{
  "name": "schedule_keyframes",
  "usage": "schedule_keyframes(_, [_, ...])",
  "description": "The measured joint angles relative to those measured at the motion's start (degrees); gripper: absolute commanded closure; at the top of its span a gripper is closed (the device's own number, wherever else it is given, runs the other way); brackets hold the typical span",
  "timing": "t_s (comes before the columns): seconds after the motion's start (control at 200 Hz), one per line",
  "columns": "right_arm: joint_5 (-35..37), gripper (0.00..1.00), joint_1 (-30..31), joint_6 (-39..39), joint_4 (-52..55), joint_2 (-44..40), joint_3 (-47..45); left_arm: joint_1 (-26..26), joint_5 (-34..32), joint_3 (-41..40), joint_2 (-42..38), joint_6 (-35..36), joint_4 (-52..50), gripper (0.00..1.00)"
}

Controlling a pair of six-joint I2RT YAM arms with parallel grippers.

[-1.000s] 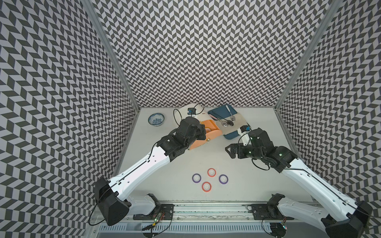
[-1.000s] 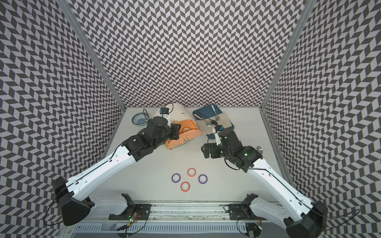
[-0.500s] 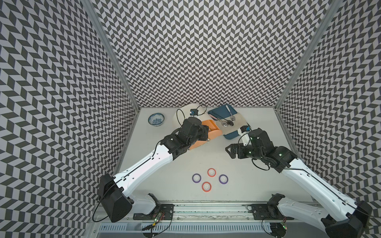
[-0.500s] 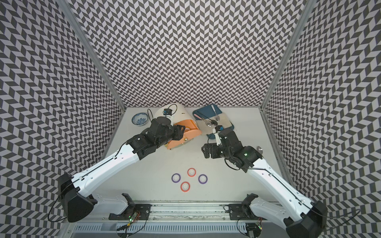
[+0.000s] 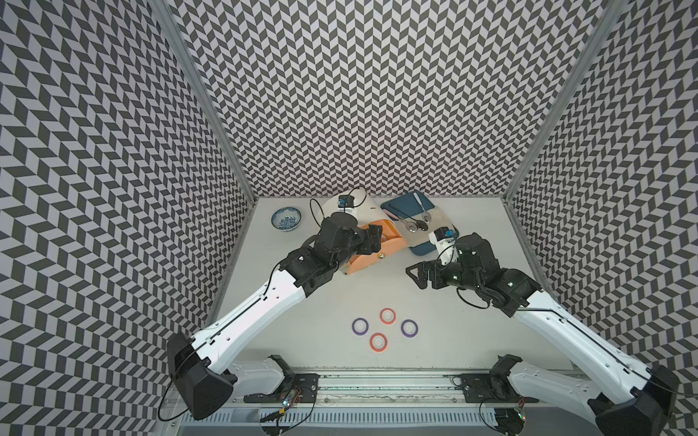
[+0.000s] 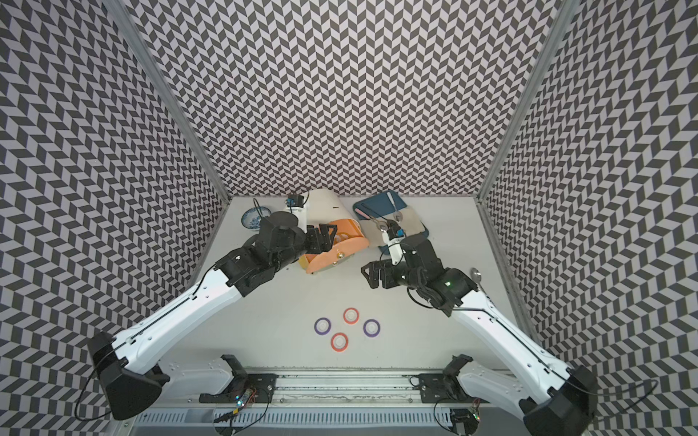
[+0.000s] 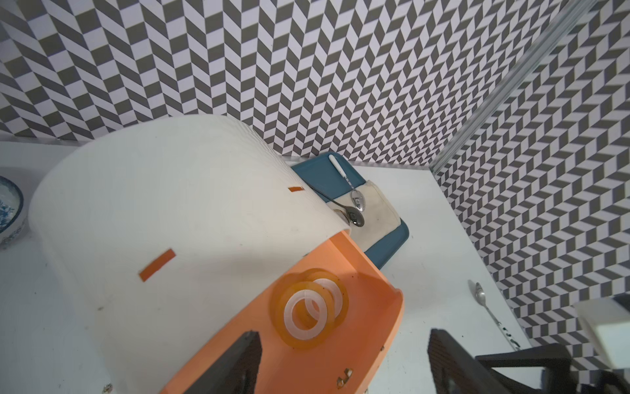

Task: Place the transparent tape into the drawer according to color
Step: Place the tape in the drawer, then close the drawer in the storage box.

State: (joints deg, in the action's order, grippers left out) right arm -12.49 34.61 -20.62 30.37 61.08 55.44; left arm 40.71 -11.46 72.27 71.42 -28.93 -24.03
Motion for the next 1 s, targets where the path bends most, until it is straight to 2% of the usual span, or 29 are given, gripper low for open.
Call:
schedule_keyframes(0.09, [-0.1,0.05,1.1,0.5,-3.6,0.5,-0.3,-3.8,1.7,-0.1,-1.9,0.0,0.1,0.14])
schedule_keyframes(0.21, [1.4,0.11,3.7,1.6,-8.8,1.2,-0.9,-12.2,6.9,-1.9,-3.3,0.0,1.9,0.09])
schedule_keyframes(0.31, [4.0,0.13,5.9,2.6,-12.5,2.7,-1.0,-18.8,12.0,-4.0,-2.3,-0.1,3.3,0.02])
schedule_keyframes(0.396, [6.3,0.14,7.8,3.3,-15.1,4.3,-1.0,-22.3,16.1,-4.9,-0.1,-0.1,3.9,0.0])
schedule_keyframes(0.621, [12.9,0.18,12.3,4.8,-19.8,7.6,-1.3,-25.3,23.4,-4.9,5.9,0.4,4.8,0.0])
schedule_keyframes(1.001, [19.1,0.27,14.8,4.7,-26.0,12.9,-2.1,-27.6,27.3,-6.3,8.7,1.0,7.0,0.01])
